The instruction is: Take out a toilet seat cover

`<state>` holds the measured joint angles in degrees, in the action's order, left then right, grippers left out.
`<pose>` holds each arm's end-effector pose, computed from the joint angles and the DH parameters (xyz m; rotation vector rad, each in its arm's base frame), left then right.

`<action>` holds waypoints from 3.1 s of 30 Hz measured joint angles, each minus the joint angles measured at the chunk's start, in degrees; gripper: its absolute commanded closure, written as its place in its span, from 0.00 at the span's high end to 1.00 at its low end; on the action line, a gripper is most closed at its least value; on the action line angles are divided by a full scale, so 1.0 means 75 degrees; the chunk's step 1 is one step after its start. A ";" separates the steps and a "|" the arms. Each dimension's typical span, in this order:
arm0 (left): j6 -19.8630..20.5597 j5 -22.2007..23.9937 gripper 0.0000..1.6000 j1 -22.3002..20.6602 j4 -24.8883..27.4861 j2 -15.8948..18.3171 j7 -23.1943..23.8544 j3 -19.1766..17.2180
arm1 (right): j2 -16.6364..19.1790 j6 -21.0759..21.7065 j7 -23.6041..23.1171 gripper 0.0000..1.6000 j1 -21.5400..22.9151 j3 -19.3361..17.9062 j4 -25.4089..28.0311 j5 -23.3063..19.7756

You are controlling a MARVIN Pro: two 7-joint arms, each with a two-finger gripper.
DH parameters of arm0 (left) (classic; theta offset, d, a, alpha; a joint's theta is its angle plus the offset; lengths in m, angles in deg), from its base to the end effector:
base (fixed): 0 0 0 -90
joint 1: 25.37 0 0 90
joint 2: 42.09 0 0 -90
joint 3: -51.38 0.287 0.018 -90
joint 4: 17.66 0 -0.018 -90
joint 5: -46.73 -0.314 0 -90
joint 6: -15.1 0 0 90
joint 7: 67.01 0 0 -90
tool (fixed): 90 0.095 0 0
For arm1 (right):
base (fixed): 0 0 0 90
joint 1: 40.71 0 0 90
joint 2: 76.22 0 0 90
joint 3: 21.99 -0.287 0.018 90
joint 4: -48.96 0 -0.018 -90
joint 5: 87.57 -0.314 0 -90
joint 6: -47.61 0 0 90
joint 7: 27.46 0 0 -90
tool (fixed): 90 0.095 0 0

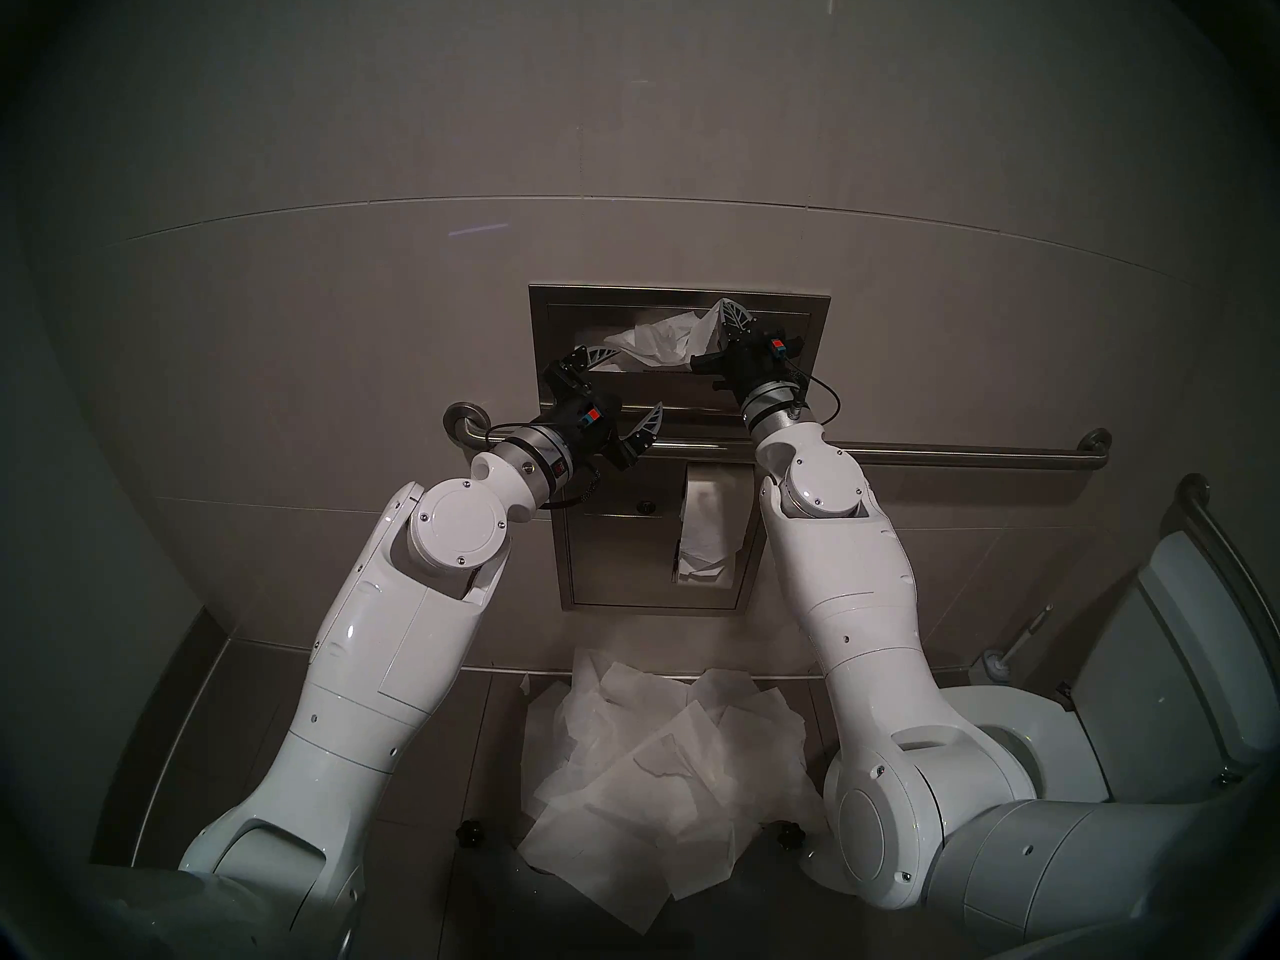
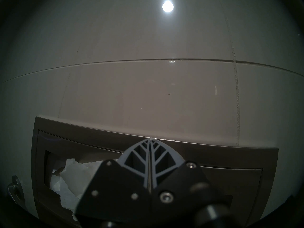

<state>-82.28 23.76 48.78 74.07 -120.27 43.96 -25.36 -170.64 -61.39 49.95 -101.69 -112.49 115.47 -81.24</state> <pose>0.4721 -0.0679 -0.1947 -1.5743 1.2767 -2.2514 0.5526 0.0542 -0.1912 -1.6292 -0.3438 -2.5286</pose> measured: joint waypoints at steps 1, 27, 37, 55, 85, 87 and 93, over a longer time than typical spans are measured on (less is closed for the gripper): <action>-0.0035 -0.0012 1.00 -0.0050 -0.0063 -0.0016 -0.0018 -0.0018 | 0.0001 0.0000 0.0001 0.00 0.0000 0.0001 0.0001 0.0000; -0.0296 0.0301 1.00 -0.0469 -0.0326 -0.0277 -0.0145 -0.0267 | 0.0014 0.0003 0.0013 0.00 -0.0002 0.0020 0.0012 -0.0004; -0.0348 0.0315 1.00 -0.0491 -0.0356 -0.0298 -0.0145 -0.0277 | 0.0018 0.0006 0.0017 0.00 -0.0003 0.0026 0.0013 -0.0006; -0.0387 0.0322 1.00 -0.0499 -0.0375 -0.0316 -0.0145 -0.0285 | 0.0023 0.0008 0.0025 0.00 -0.0004 0.0034 0.0015 -0.0010; -0.1234 -0.1204 1.00 -0.1672 -0.2265 -0.0463 0.0459 -0.0081 | 0.0030 0.0005 0.0042 0.00 -0.0005 0.0048 -0.0010 -0.0020; -0.1282 -0.1305 1.00 -0.1761 -0.2347 -0.0467 0.0456 -0.0129 | 0.0031 0.0005 0.0044 0.00 -0.0005 0.0049 -0.0011 -0.0021; -0.1522 -0.1560 1.00 -0.2078 -0.2765 -0.0494 0.0467 -0.0184 | 0.0032 0.0005 0.0047 0.00 -0.0005 0.0052 -0.0011 -0.0024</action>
<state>-93.70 12.06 33.19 53.33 -123.98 47.46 -26.74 -170.39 -61.36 50.30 -101.73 -112.10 115.39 -81.42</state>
